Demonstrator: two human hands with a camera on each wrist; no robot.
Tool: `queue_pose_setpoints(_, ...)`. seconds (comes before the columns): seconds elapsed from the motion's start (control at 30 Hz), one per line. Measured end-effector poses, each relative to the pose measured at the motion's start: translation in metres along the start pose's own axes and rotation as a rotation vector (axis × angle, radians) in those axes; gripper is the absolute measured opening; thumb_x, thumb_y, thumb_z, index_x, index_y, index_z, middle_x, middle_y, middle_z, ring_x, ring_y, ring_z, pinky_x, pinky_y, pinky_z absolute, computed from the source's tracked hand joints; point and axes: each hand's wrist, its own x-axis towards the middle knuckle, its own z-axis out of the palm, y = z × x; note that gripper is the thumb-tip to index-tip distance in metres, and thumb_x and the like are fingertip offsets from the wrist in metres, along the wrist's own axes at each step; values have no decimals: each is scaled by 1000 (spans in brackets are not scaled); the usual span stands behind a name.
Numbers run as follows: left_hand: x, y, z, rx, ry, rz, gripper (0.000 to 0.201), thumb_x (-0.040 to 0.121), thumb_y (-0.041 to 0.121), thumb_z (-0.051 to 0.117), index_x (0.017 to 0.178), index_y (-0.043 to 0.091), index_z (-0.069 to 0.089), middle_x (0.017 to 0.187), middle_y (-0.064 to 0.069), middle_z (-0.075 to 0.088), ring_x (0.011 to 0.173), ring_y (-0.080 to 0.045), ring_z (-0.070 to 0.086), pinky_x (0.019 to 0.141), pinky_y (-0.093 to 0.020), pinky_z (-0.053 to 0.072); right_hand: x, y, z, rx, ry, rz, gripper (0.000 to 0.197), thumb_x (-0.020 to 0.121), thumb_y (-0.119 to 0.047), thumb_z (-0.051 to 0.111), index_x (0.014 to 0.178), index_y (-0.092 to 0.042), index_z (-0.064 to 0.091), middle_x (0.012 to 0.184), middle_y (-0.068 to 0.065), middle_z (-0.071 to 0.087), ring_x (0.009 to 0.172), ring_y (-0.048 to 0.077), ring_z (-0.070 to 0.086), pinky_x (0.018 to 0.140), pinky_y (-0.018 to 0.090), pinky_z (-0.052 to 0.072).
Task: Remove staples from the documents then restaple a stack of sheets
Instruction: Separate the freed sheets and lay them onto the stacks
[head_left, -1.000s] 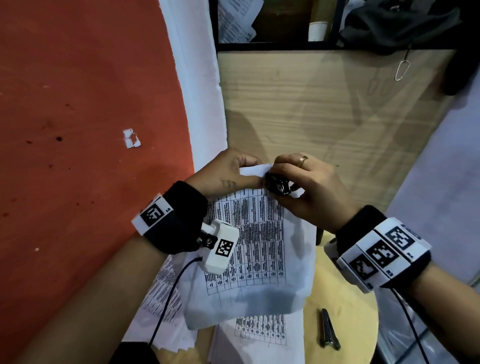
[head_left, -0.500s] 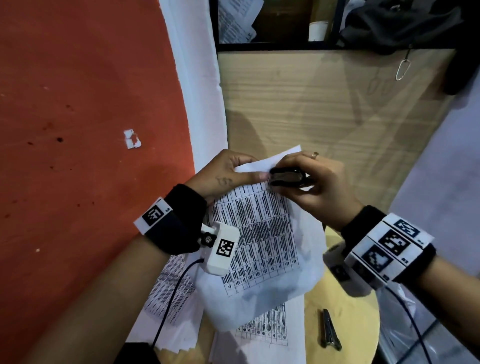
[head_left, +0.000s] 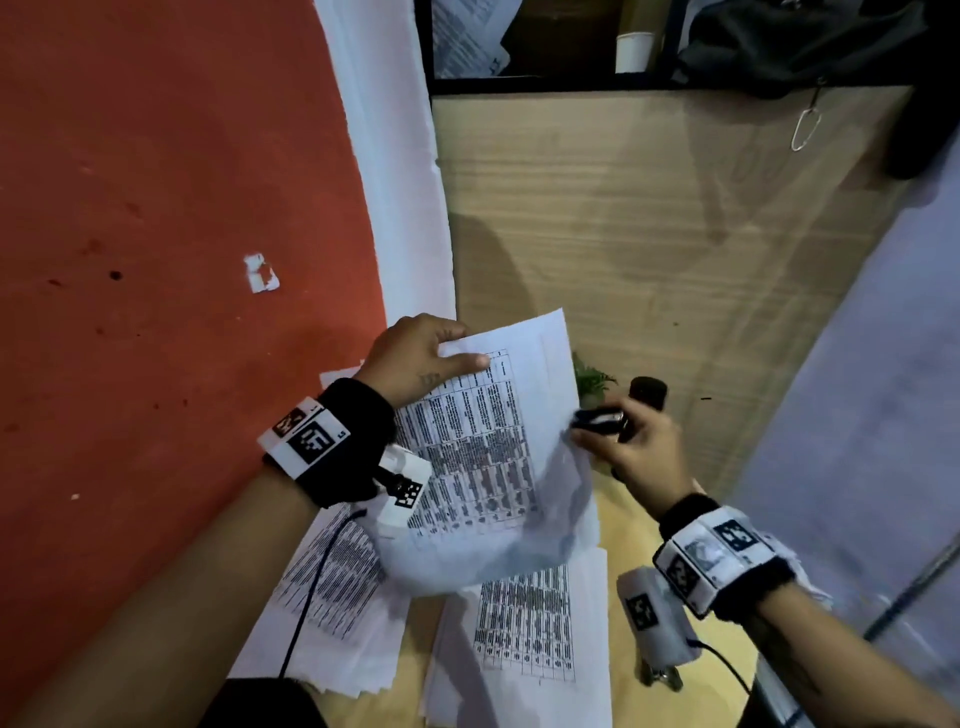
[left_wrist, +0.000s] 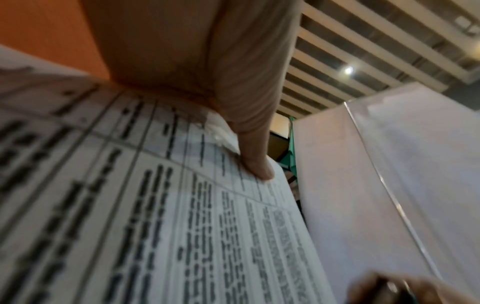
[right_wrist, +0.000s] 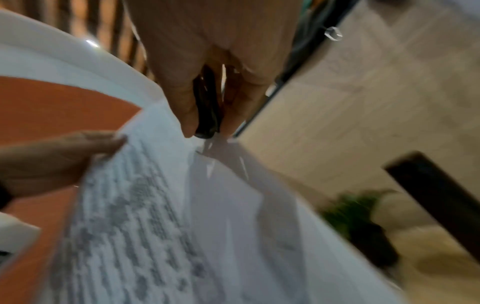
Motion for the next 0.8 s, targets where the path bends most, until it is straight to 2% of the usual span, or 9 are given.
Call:
queue_pose_setpoints(0.03, 1, -8, 1, 36, 9, -8, 17, 70, 61, 68, 61, 47, 64, 67, 6, 66, 56, -2, 53, 61, -28, 41, -5, 15, 2, 2, 6, 88, 23, 64, -12, 84, 78, -21, 68, 81, 6, 71, 74, 19, 66, 67, 32, 54)
queue_pose_setpoints(0.1, 3, -24, 2, 77, 17, -21, 50, 59, 75, 60, 62, 25, 65, 59, -8, 58, 55, -23, 51, 58, -33, 39, -18, 41, 6, -7, 15, 241, 20, 66, -2, 81, 77, -12, 68, 78, 12, 69, 69, 23, 61, 53, 23, 50)
queue_pose_setpoints(0.17, 3, -41, 1, 61, -5, -62, 75, 52, 82, 63, 68, 9, 65, 61, -19, 58, 54, -29, 53, 56, -37, 41, -31, 62, 10, -21, 29, 336, 18, 67, 2, 79, 76, -6, 65, 76, 16, 67, 64, 24, 58, 45, 18, 48)
queue_pose_setpoints(0.23, 2, -57, -5, 60, -40, -110, 69, 49, 79, 69, 61, 12, 64, 50, -11, 52, 46, -20, 45, 52, -30, 32, -42, 82, 12, -49, 26, 397, 20, 67, 2, 80, 73, -8, 63, 76, 16, 67, 62, 23, 58, 44, 17, 49)
queue_pose_setpoints(0.33, 2, -75, -17, 130, -112, -179, 47, 60, 45, 84, 47, 13, 52, 43, 4, 38, 36, -6, 29, 47, -27, 19, -56, 108, 13, -90, -25, 477, 18, 68, 1, 79, 74, -7, 64, 74, 11, 67, 62, 22, 60, 44, 16, 50)
queue_pose_setpoints(0.47, 13, -116, -17, 227, -341, -273, 36, 70, 20, 81, 49, 11, 53, 36, 8, 39, 33, -2, 32, 39, -17, 19, -73, 141, 18, -89, -12, 606, 17, 68, 0, 79, 76, -4, 65, 75, 11, 68, 64, 22, 61, 43, 16, 50)
queue_pose_setpoints(0.63, 16, -191, 14, 461, -682, -326, 38, 71, 23, 81, 51, 14, 51, 48, 2, 44, 37, -2, 39, 42, -18, 23, -97, 179, 30, -36, -13, 763, 22, 68, 2, 79, 67, -13, 62, 59, -11, 67, 64, 19, 62, 45, 16, 51)
queue_pose_setpoints(0.7, 15, -218, 29, 558, -761, -340, 33, 72, 30, 80, 58, 12, 56, 53, 1, 47, 45, -4, 41, 45, -20, 24, -103, 193, 34, -52, -29, 803, 22, 69, 1, 78, 66, -15, 63, 66, -3, 69, 67, 23, 63, 49, 19, 53)
queue_pose_setpoints(0.8, 11, -253, 54, 624, -797, -357, 38, 68, 43, 80, 55, 18, 54, 55, 4, 52, 60, -19, 51, 55, -27, 35, -112, 213, 37, -75, -48, 836, 19, 68, -2, 79, 68, -16, 65, 79, 12, 71, 73, 28, 65, 57, 28, 55)
